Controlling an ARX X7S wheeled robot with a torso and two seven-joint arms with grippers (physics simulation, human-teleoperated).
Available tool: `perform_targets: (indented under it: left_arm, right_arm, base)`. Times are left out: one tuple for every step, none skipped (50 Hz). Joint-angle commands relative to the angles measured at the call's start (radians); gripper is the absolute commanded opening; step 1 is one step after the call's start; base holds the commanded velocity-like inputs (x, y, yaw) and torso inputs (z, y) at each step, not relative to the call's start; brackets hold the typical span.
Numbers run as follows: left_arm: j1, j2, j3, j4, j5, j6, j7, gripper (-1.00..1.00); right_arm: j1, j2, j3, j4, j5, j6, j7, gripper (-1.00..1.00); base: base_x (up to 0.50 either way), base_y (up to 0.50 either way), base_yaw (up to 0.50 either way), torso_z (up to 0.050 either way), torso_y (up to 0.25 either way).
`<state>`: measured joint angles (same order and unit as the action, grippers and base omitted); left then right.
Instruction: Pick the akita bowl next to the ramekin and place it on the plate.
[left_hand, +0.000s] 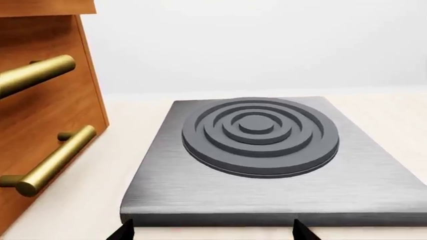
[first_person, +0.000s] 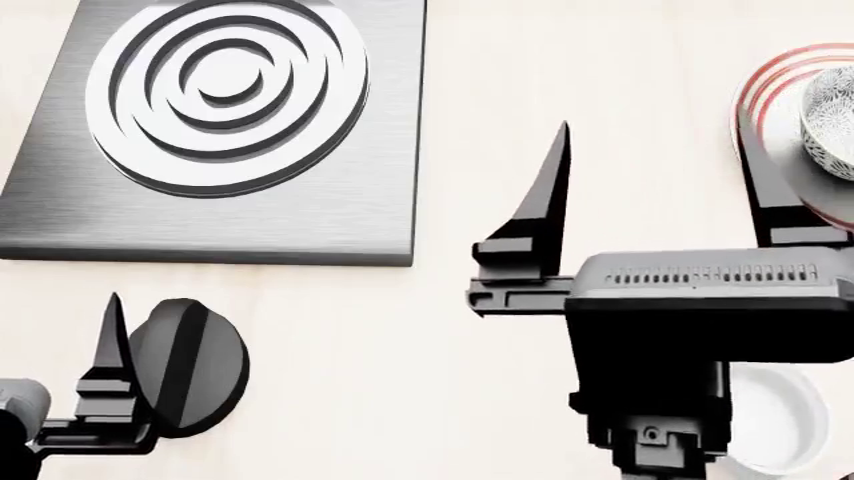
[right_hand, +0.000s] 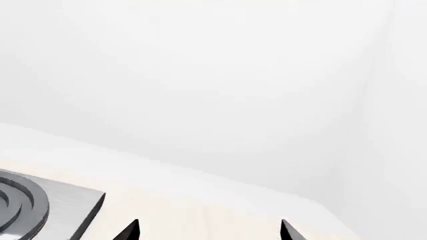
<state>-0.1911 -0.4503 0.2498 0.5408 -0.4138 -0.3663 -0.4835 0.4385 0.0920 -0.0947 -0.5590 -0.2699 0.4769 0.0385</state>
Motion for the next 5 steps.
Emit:
perform_targets:
  left_arm:
    - [-0.004, 0.020, -0.024, 0.000, 0.009, -0.017, 0.024, 1.00]
    - [-0.004, 0.020, -0.023, 0.000, 0.009, -0.017, 0.024, 1.00]
    - [-0.004, 0.020, -0.023, -0.001, 0.009, -0.017, 0.024, 1.00]
    - [-0.003, 0.020, -0.023, 0.000, 0.009, -0.016, 0.024, 1.00]
    - [-0.003, 0.020, -0.023, 0.001, 0.008, -0.017, 0.024, 1.00]
  right_arm:
    - [0.001, 0.000, -0.050, -0.104, -0.047, 0.041, -0.030, 1.00]
    - [0.002, -0.001, -0.050, -0.109, -0.045, 0.045, -0.030, 1.00]
    - [0.003, 0.000, -0.053, -0.114, -0.045, 0.048, -0.031, 1.00]
    - [0.004, 0.004, -0.060, -0.119, -0.050, 0.049, -0.031, 1.00]
    - [0.006, 0.003, -0.064, -0.126, -0.051, 0.054, -0.031, 1.00]
  base:
    - [0.00, 0.00, 0.00, 0.000, 0.000]
    - [0.00, 0.00, 0.00, 0.000, 0.000]
    - [0.00, 0.00, 0.00, 0.000, 0.000]
    - [0.00, 0.00, 0.00, 0.000, 0.000]
    - [0.00, 0.00, 0.00, 0.000, 0.000]
